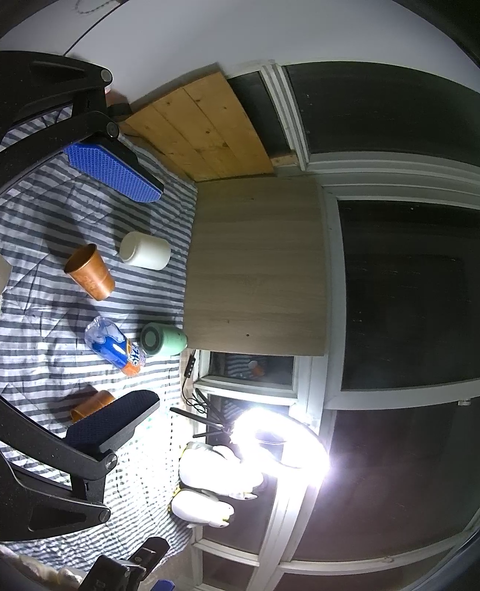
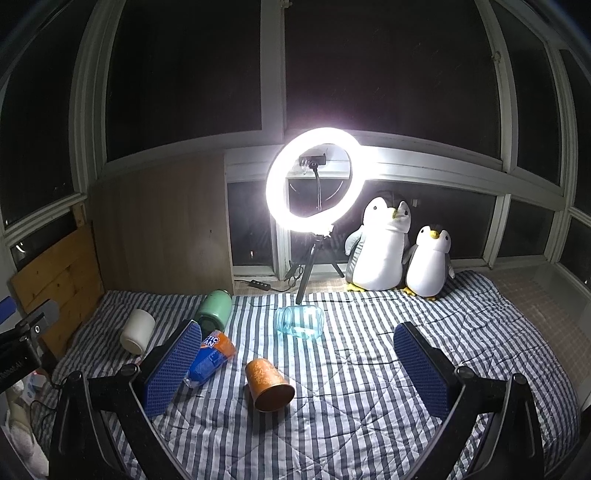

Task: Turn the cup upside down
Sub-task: 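Move the right tool toward the mouth-down orange patterned paper cup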

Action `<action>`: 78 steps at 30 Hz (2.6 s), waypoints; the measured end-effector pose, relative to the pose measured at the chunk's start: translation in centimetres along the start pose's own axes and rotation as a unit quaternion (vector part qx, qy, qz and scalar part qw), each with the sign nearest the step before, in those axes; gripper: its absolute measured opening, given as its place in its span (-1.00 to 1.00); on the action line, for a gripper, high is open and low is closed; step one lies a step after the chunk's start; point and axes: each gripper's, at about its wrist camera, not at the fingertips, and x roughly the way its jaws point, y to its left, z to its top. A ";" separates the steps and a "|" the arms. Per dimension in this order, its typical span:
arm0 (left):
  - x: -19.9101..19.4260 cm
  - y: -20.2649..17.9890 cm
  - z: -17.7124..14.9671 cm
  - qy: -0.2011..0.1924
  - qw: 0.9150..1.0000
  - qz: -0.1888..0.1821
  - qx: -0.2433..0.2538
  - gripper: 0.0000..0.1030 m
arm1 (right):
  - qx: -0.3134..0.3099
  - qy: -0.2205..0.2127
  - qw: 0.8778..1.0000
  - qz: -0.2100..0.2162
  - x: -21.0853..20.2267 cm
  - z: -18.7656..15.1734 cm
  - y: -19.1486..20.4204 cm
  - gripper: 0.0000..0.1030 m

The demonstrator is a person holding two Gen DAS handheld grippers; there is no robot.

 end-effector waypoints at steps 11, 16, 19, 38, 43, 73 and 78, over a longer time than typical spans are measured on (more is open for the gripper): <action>0.8 0.2 -0.9 0.016 1.000 0.000 0.004 1.00 | -0.003 0.014 1.000 -0.001 0.9 -0.7 0.0 0.99; 1.1 0.3 -1.3 0.020 1.000 0.001 0.005 1.00 | -0.003 0.021 1.000 -0.001 1.5 -1.1 -0.1 0.99; 1.4 0.4 -1.5 0.025 1.000 0.002 0.005 1.00 | -0.003 0.029 1.000 0.002 1.9 -1.3 -0.1 0.99; 4.2 0.2 -3.7 0.063 0.998 0.004 0.014 1.00 | -0.007 0.094 0.996 0.012 6.7 -3.5 -0.6 0.99; 4.9 0.0 -4.3 0.072 0.997 0.003 0.015 1.00 | -0.010 0.109 0.994 0.012 8.3 -4.0 -0.7 0.99; 7.9 -0.6 -5.6 0.103 0.994 0.018 0.013 1.00 | -0.027 0.265 0.960 0.088 20.9 -6.3 -0.1 0.48; 8.4 -0.3 -5.9 0.108 0.994 0.024 0.008 1.00 | -0.033 0.293 0.949 0.108 23.4 -6.4 1.0 0.43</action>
